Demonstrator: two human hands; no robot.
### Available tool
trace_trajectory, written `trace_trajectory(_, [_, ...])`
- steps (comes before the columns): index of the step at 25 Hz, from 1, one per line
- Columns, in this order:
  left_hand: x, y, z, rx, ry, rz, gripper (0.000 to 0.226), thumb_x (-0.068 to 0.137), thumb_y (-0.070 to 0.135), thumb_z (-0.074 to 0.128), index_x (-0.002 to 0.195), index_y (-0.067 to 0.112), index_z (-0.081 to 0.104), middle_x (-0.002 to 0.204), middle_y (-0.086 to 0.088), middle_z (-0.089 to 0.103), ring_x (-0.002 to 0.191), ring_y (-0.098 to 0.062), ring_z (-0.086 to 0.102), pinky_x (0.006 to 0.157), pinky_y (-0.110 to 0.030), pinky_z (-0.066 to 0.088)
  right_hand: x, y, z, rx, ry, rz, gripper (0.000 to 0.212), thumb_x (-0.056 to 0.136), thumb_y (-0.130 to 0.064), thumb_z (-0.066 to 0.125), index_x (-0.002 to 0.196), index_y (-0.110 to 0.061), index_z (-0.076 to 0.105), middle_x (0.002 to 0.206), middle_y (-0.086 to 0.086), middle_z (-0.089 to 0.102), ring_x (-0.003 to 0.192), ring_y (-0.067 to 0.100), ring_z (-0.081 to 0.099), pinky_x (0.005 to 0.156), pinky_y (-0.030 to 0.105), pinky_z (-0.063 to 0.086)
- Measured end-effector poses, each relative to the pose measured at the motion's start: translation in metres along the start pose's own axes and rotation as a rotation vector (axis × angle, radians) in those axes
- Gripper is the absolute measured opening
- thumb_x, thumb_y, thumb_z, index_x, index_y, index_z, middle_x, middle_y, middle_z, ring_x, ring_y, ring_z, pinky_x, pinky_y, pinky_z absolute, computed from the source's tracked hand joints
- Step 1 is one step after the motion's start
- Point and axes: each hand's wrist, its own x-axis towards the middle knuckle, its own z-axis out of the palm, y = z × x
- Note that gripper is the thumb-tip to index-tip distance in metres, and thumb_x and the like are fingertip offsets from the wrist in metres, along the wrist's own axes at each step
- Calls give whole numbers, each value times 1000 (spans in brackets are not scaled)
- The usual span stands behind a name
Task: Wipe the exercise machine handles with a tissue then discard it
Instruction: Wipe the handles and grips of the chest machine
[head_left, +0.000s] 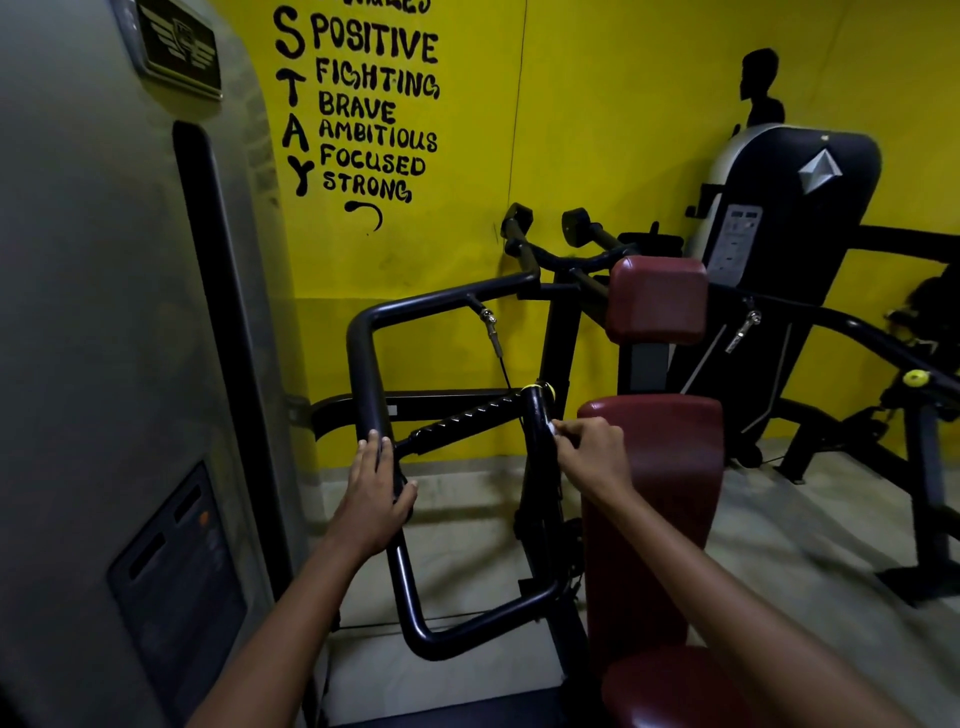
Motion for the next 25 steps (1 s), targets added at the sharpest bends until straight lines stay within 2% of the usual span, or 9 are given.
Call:
trace_trajectory(2, [-1,0,0,1,-6,-5,72,99,38,41,152,8,3,159,-8,-11,146,-22,-12,118,-36,4,-9,6,-1,-46,-82,29,23,86,-16,58,80,1,73,73,17,71,66,19,66,63,35,49])
trace_trajectory(4, [-1,0,0,-2,-11,-6,72,99,38,41,152,8,2,159,-7,-11,146,-22,-13,117,-36,4,-12,11,-5,-120,-204,70,26,82,-14,57,67,5,67,65,21,65,62,26,63,57,37,47])
trace_trajectory(6, [-1,1,0,1,-15,-1,72,99,38,41,152,8,2,159,-8,-12,146,-22,-13,117,-35,3,-9,8,-12,-128,-270,120,23,81,-9,58,68,8,66,69,22,66,69,28,65,58,37,48])
trace_trajectory(10, [0,1,-2,6,-33,-8,72,99,39,40,152,8,1,159,-8,-13,146,-23,-14,117,-35,3,16,-17,-13,50,-32,111,19,89,-20,62,89,-3,70,80,5,67,79,16,63,68,23,42])
trace_trajectory(13, [1,0,-2,15,-28,-3,72,99,39,40,152,8,1,159,-8,-13,146,-22,-14,117,-34,3,33,-27,-4,110,-7,69,16,90,-20,61,94,-5,65,91,6,68,85,18,62,70,25,43])
trace_trajectory(18, [0,0,-2,-1,-15,5,71,99,36,41,151,6,2,159,-10,-11,147,-24,-12,117,-33,1,28,-16,-4,-6,-108,214,6,86,-13,58,84,-8,60,84,10,62,76,23,59,61,27,46])
trace_trajectory(22, [-1,1,-2,9,-9,7,71,99,36,41,151,6,3,159,-10,-10,147,-25,-11,117,-34,2,16,-9,-20,-50,-375,267,8,80,-5,53,79,-2,60,77,10,59,60,15,54,39,16,41])
trace_trajectory(24, [-2,2,-3,3,-19,4,72,99,37,40,151,7,1,159,-10,-11,146,-24,-12,117,-34,3,17,-7,-24,-66,-404,255,10,79,-4,55,80,0,64,80,10,62,69,18,57,45,19,41])
trace_trajectory(25, [-2,2,-4,1,-26,3,72,100,37,40,151,7,0,159,-9,-12,146,-24,-13,117,-34,3,18,-8,-24,-66,-347,230,9,80,-5,57,80,-1,65,82,9,63,76,20,58,51,23,40])
